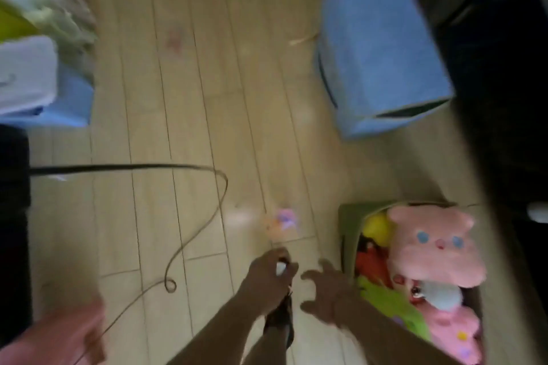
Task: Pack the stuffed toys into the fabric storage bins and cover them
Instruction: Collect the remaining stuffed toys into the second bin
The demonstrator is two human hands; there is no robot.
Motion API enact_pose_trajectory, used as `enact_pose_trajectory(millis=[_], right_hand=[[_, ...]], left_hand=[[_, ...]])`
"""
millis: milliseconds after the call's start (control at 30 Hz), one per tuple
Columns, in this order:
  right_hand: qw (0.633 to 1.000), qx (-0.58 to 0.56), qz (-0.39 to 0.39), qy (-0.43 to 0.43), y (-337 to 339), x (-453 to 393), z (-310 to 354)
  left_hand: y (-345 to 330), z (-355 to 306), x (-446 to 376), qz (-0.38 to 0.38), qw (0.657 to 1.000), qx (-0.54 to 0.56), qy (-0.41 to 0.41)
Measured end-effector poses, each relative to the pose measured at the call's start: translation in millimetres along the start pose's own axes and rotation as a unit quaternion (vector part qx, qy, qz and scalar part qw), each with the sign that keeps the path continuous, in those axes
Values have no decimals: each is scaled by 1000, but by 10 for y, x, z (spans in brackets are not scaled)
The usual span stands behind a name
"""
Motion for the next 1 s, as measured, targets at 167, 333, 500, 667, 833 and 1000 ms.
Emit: enact_pose_trajectory(millis=[167,333,500,667,833,1000], right_hand=[[994,43,-95,-32,-323,-1635,483],[998,5,-56,13,-506,-2303,564],[989,-108,-91,39,-498,-1523,472],[963,-142,-192,123,-534,-281,136],[901,-285,-317,78,-651,273,-632],[901,-324,-287,-37,-604,83,-1454]], left_hand=[[96,869,-1017,29,995,82,-43],[93,1215,-1434,21,996,56,59],[140,1237,-1282,-91,946,240,197],[-120,896,-1016,94,854,488,154],[-910,271,-920,84,958,274,-23],[-1808,-13,-841,49,960,258,-96]])
Point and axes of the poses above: each hand's wrist, its own x-axis away from the middle knuckle, its own y-axis out of the back of the hand, z = x × y, the point moved 1 cm from there along -x, towards the middle knuckle, and after that the axes turned 14 degrees about -y, right-handed, at the moved point
